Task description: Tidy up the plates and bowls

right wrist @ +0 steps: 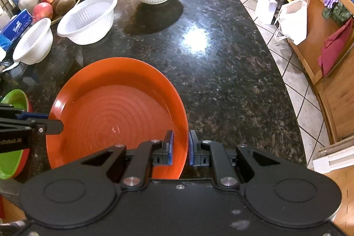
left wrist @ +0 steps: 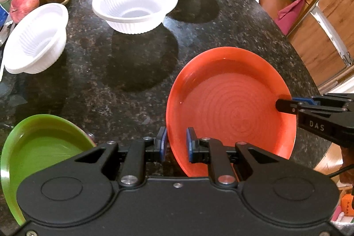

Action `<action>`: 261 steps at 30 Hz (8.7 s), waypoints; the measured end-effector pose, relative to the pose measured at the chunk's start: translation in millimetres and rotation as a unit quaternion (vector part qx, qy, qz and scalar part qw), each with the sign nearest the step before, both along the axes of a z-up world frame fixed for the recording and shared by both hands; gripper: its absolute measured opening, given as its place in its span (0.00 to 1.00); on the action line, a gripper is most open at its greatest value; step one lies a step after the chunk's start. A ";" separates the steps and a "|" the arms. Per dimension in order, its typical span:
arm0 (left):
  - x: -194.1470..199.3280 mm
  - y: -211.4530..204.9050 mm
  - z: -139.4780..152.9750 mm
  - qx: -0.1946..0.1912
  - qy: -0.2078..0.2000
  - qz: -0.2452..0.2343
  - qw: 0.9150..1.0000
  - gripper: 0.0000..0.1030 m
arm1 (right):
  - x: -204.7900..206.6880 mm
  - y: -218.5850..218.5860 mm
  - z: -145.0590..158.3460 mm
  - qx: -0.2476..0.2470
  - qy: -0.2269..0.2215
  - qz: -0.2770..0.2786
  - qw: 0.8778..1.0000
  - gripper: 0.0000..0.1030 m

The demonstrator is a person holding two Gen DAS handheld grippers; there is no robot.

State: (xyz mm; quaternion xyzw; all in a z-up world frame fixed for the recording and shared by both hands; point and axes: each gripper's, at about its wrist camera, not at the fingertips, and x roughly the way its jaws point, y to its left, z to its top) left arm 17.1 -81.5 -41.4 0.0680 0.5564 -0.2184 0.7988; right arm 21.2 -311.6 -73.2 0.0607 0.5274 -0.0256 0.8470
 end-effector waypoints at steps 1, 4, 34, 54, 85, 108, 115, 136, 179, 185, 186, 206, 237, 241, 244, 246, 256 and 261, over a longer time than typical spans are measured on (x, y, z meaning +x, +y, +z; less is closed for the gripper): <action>0.1 1.5 1.2 0.000 -0.001 0.001 1.000 0.23 | -3.4 5.1 0.8 0.000 -0.001 0.001 1.000 0.15; -0.3 6.9 5.7 -0.001 -0.006 0.007 1.000 0.23 | -9.3 17.3 6.6 -0.002 -0.006 0.005 1.000 0.15; -24.0 143.6 20.7 0.002 -0.018 0.185 0.983 0.23 | -6.7 164.7 37.1 0.012 -0.025 0.182 0.983 0.15; -33.6 218.0 3.4 0.002 -0.007 0.259 0.966 0.23 | 7.5 245.0 26.2 0.005 -0.006 0.252 0.968 0.15; -40.2 213.8 14.2 0.017 -0.022 0.253 0.967 0.24 | 11.1 241.8 31.2 0.026 0.006 0.235 0.972 0.19; -40.5 181.3 30.5 0.008 -0.050 0.220 0.974 0.31 | 5.5 218.8 37.2 0.035 0.008 0.217 0.976 0.22; -34.2 163.8 41.7 0.008 -0.075 0.212 0.974 0.32 | 0.8 201.5 45.2 0.041 -0.012 0.201 0.979 0.43; 27.6 88.1 93.1 -0.002 -0.172 0.154 0.973 0.41 | 2.8 96.9 111.0 -0.046 -0.184 0.027 0.981 0.68; 127.7 37.5 21.3 -0.035 -0.047 0.122 0.991 0.40 | 149.5 87.5 39.1 0.026 -0.093 0.118 0.988 0.40; 134.5 37.6 17.2 -0.035 -0.041 0.135 0.989 0.40 | 158.4 91.8 31.6 0.034 -0.083 0.130 0.987 0.35; 134.7 38.0 17.1 -0.036 -0.041 0.136 0.989 0.40 | 159.2 92.4 31.1 0.036 -0.081 0.131 0.987 0.35; 147.5 30.4 2.8 -0.027 -0.020 0.140 0.990 0.36 | 161.2 97.5 24.0 0.042 -0.059 0.126 0.989 0.22; 24.9 -16.3 6.3 -0.022 -0.015 -0.023 0.999 0.36 | -21.0 61.2 29.6 0.023 -0.033 -0.012 0.999 0.24; 22.9 -17.6 5.6 -0.024 -0.015 -0.024 0.999 0.36 | -28.4 62.7 28.6 0.018 -0.036 -0.021 0.999 0.25; 19.5 -16.0 7.9 -0.031 -0.017 -0.026 0.999 0.36 | -33.5 62.1 29.0 0.016 -0.040 -0.031 0.999 0.25; 16.0 -15.2 10.2 -0.034 -0.026 -0.025 0.999 0.36 | -35.7 60.9 30.5 0.015 -0.044 -0.040 0.998 0.25; 14.6 -5.3 20.3 -0.035 -0.042 -0.008 0.998 0.36 | -41.2 58.3 41.6 0.005 -0.069 -0.053 0.996 0.25; 14.7 3.1 24.9 -0.037 -0.041 0.004 0.998 0.36 | -40.8 56.2 48.8 0.001 -0.082 -0.056 0.995 0.25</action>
